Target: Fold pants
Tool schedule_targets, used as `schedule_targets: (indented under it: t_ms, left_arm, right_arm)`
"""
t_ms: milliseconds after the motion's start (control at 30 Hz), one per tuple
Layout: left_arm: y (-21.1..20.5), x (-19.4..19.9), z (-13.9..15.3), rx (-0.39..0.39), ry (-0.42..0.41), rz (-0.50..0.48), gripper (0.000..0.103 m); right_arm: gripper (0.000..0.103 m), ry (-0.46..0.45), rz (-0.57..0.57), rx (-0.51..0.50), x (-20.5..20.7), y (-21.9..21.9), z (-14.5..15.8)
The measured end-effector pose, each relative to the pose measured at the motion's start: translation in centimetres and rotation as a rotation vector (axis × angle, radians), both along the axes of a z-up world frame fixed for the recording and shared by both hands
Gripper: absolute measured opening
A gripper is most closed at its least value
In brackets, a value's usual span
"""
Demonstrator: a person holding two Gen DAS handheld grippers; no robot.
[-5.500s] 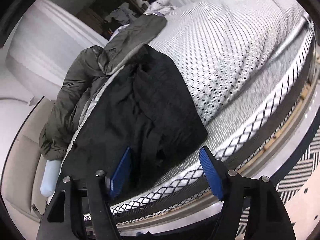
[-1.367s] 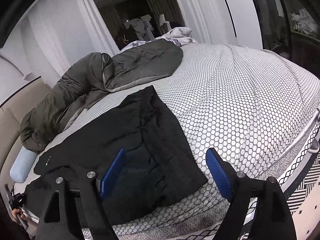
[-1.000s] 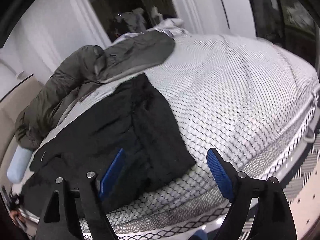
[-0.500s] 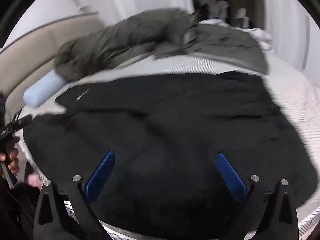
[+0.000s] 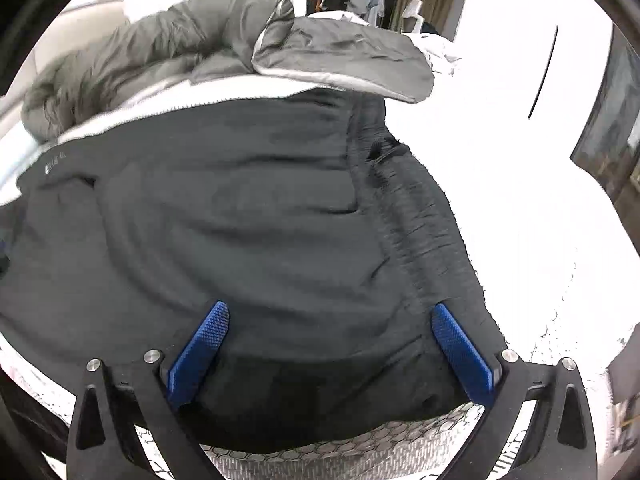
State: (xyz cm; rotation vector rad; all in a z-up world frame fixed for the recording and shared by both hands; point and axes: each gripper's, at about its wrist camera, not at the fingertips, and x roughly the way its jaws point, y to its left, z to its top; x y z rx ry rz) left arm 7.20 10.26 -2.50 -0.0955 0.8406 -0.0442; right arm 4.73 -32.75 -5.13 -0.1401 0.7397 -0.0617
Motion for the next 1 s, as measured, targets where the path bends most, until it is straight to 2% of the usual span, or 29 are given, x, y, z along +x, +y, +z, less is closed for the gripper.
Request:
schedule_targets:
  t_ms: [100, 200, 233, 300, 333, 400, 467, 533, 600, 633, 667, 733, 800, 900, 933, 1000]
  left_arm:
    - [-1.6, 0.9, 1.2, -0.065, -0.007, -0.062, 0.102]
    - [-4.1, 4.7, 1.2, -0.053, 0.052, -0.125, 0.102]
    - [-6.1, 4.7, 1.0, -0.035, 0.066, -0.125, 0.102]
    - [-7.8, 6.3, 0.2, 0.023, 0.133, -0.142, 0.102]
    - [-7.6, 7.1, -0.2, 0.03, 0.152, -0.155, 0.102]
    - [-5.4, 8.2, -0.4, -0.008, 0.16, -0.147, 0.102]
    - [-3.0, 8.3, -0.3, -0.036, 0.154, -0.157, 0.101]
    - [-0.7, 8.2, -0.2, -0.098, 0.137, -0.198, 0.082]
    - [1.4, 7.7, 0.0, -0.133, 0.126, -0.203, 0.075]
    - [1.7, 7.1, -0.2, -0.149, 0.119, -0.199, 0.075]
    - [1.9, 6.8, 0.0, -0.154, 0.109, -0.192, 0.075]
    - [1.2, 5.4, 0.6, -0.104, 0.078, -0.165, 0.083]
    - [0.1, 4.3, 1.6, -0.089, 0.036, -0.17, 0.083]
    - [-2.6, 3.7, 2.8, -0.055, -0.023, -0.178, 0.094]
    - [-3.7, 4.1, 2.8, -0.045, -0.035, -0.189, 0.099]
    - [-6.0, 5.0, 2.3, -0.041, -0.014, -0.219, 0.1]
  right_arm:
    - [0.102, -0.05, 0.078, 0.059, -0.4, 3.1, 1.6]
    - [0.102, 0.003, 0.229, 0.093, 2.1, 8.8, 2.1]
    - [0.102, 0.034, 0.28, 0.111, 3.0, 10.4, 1.9]
    - [0.1, 0.129, 0.381, 0.152, 5.6, 13.5, 0.5]
    - [0.096, 0.156, 0.395, 0.138, 6.4, 14.4, -0.1]
    - [0.09, 0.175, 0.363, 0.077, 7.4, 14.8, -1.2]
    - [0.088, 0.171, 0.311, 0.066, 7.8, 12.8, -1.4]
    - [0.09, 0.142, 0.199, 0.002, 7.5, 9.8, -1.0]
    - [0.091, 0.116, 0.07, -0.014, 7.5, 6.3, -0.7]
    - [0.091, 0.114, -0.007, -0.05, 7.5, 4.7, -0.9]
    - [0.091, 0.11, -0.009, -0.023, 7.3, 4.0, -0.9]
    - [0.091, 0.084, -0.019, 0.009, 6.8, 4.0, 0.2]
    - [0.091, 0.043, 0.025, 0.022, 5.5, 5.3, 1.3]
    - [0.095, -0.007, 0.174, 0.067, 5.2, 9.0, 2.8]
    - [0.097, 0.005, 0.239, 0.113, 4.9, 10.4, 2.9]
    - [0.097, 0.05, 0.318, 0.18, 5.8, 12.5, 2.3]
